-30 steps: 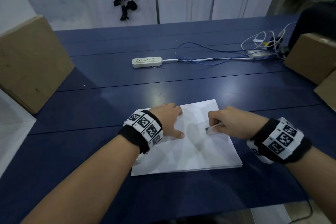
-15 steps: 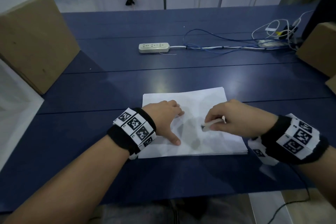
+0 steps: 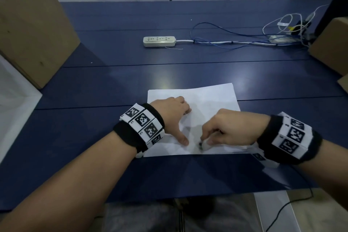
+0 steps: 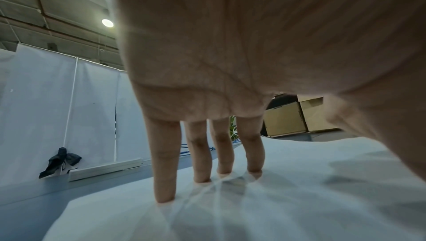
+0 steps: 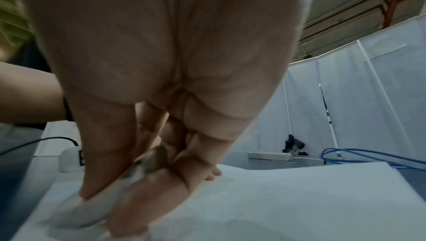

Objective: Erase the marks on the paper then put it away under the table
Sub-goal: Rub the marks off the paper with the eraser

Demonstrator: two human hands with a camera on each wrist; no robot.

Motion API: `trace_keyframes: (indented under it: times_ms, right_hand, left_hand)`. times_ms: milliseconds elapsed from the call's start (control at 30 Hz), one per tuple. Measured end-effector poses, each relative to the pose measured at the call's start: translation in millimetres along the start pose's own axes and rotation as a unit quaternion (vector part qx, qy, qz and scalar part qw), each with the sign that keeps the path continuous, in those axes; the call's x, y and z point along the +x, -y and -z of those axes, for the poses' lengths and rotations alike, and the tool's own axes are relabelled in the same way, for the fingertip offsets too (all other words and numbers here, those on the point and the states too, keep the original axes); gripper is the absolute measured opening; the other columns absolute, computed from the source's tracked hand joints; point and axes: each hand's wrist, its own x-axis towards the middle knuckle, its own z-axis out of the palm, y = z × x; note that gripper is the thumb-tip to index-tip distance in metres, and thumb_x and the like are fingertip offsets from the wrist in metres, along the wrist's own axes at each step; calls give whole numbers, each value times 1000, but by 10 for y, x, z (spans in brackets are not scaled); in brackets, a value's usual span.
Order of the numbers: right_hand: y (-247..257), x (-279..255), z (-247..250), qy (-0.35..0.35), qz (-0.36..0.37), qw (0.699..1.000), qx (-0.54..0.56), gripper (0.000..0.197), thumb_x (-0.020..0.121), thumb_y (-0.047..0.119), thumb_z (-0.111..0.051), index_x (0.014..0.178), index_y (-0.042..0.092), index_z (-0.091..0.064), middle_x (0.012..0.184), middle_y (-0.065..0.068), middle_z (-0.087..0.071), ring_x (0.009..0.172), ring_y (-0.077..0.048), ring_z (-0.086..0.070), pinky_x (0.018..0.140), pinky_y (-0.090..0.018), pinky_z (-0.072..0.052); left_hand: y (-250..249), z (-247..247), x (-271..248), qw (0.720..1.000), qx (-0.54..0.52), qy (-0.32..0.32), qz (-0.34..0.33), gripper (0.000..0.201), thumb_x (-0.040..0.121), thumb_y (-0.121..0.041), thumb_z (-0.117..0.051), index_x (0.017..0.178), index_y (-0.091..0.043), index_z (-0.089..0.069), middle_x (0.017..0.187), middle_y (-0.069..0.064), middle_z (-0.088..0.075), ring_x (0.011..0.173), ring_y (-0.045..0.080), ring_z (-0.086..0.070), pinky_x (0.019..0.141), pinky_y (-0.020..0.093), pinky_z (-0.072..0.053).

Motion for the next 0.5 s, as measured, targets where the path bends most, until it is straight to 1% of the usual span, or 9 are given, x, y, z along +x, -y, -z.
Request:
trace_keyframes:
  times_ms: [33,100,167,200,267,367,400,433,500]
  right_hand:
    - [-27,42,23,-14,-6,1000,-13,17,92,31,-65,106,29,-73,102,12,-76,92,-7,-66,85,-22,-51]
    - [-97,160,113,-69,-40,996,-49,20,93,26,-62,111,27,-72,103,7,-75,98,-14,-65,88,-25,-49]
    - [-141,225,182,-106,-75,990,-64,22,94,26,-61,115,26,-68,104,4,-73,100,-18,-62,89,-29,-47]
    - [-142,226,185,-106,-76,990,-56,21,94,27,-61,115,27,-66,102,5,-73,95,-16,-60,87,-29,-47]
    - [-86,150,137,-71,-41,996,-26,15,93,29,-63,108,29,-66,95,8,-72,83,-11,-58,80,-27,-48]
    - [69,29,18,12,8,1000,6,6,92,34,-64,94,29,-66,93,13,-73,80,-7,-62,75,-22,-50]
    - [67,42,19,9,8,1000,1,5,92,33,-64,94,28,-66,93,12,-73,81,-8,-62,75,-22,-49]
    - [37,82,46,-14,-2,1000,-15,7,92,30,-63,96,27,-67,92,11,-73,82,-10,-61,76,-23,-48]
    - [-87,179,134,-72,-53,995,-50,11,94,26,-60,102,24,-67,92,7,-71,90,-17,-61,80,-28,-47]
  left_hand:
    - [-4,-1,1,1000,-1,1,0,103,56,-75,-76,140,-26,-41,126,-10,-42,114,14,-48,75,28,-39]
    - [-4,-7,1,1000,-2,1,1,103,57,-75,-75,140,-27,-41,129,-9,-41,116,15,-47,78,30,-43]
    - [-6,-9,-5,1000,1,3,1,104,56,-76,-74,142,-28,-39,131,-9,-40,118,15,-47,83,33,-46]
    - [-3,-9,-6,1000,2,3,1,104,56,-76,-74,142,-28,-39,131,-8,-40,118,16,-47,84,34,-47]
    - [-2,-10,1,1000,3,0,0,105,56,-76,-74,142,-27,-40,130,-8,-41,117,16,-47,85,34,-47]
    - [5,-19,11,1000,4,-1,2,109,53,-78,-75,142,-25,-40,126,-9,-42,115,14,-47,86,34,-49]
    - [3,-20,14,1000,4,0,4,108,53,-78,-75,141,-26,-41,126,-9,-42,115,14,-47,87,34,-49]
    - [-1,-17,15,1000,5,1,5,106,53,-77,-75,140,-26,-41,126,-8,-42,115,15,-48,86,35,-49]
    - [-11,-9,18,1000,8,3,5,103,54,-76,-76,139,-26,-43,127,-8,-42,115,16,-48,84,36,-50]
